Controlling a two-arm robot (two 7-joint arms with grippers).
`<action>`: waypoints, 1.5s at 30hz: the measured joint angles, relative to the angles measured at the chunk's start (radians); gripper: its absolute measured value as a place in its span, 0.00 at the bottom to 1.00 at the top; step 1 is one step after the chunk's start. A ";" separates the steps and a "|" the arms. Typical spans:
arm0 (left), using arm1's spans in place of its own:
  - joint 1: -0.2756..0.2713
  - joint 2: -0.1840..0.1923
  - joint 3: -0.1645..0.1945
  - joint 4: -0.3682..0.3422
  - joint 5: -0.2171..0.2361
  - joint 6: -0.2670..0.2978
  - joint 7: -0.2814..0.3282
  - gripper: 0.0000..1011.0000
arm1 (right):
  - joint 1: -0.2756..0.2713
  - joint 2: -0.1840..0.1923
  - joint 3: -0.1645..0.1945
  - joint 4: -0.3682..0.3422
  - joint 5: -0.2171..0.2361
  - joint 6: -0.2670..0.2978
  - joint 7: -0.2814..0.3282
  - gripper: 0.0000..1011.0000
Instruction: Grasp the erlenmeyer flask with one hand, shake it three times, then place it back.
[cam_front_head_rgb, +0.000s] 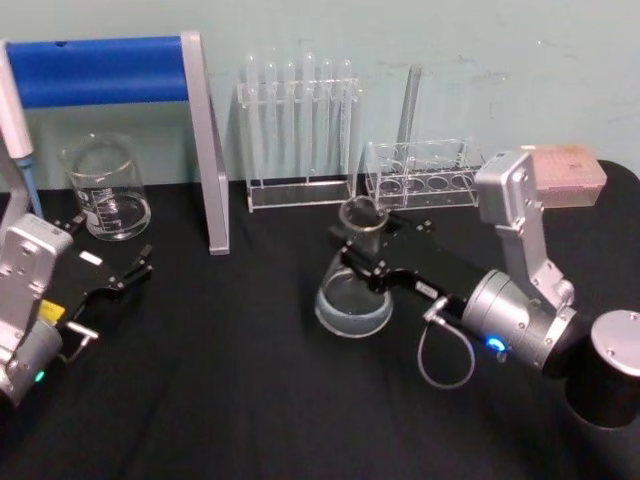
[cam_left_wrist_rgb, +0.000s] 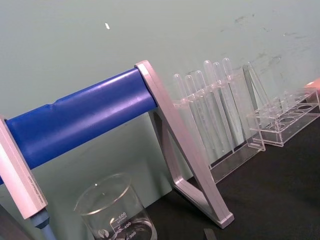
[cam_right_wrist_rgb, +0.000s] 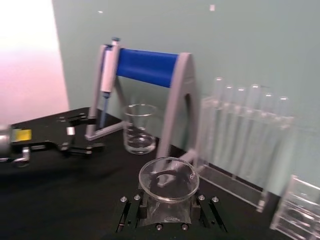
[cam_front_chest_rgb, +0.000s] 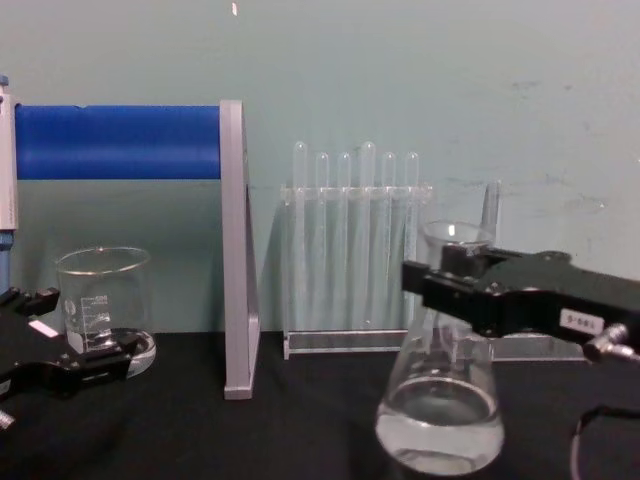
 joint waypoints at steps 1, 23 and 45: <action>0.000 0.000 0.000 0.000 0.000 0.000 0.000 0.99 | -0.001 0.001 -0.005 -0.004 0.001 0.000 0.003 0.45; 0.000 0.000 0.000 0.000 0.000 0.000 0.000 0.99 | -0.022 0.047 -0.106 -0.071 0.020 -0.001 0.069 0.45; 0.000 0.000 0.000 0.000 0.000 0.000 0.000 0.99 | -0.006 0.051 -0.080 -0.041 0.023 -0.022 0.018 0.45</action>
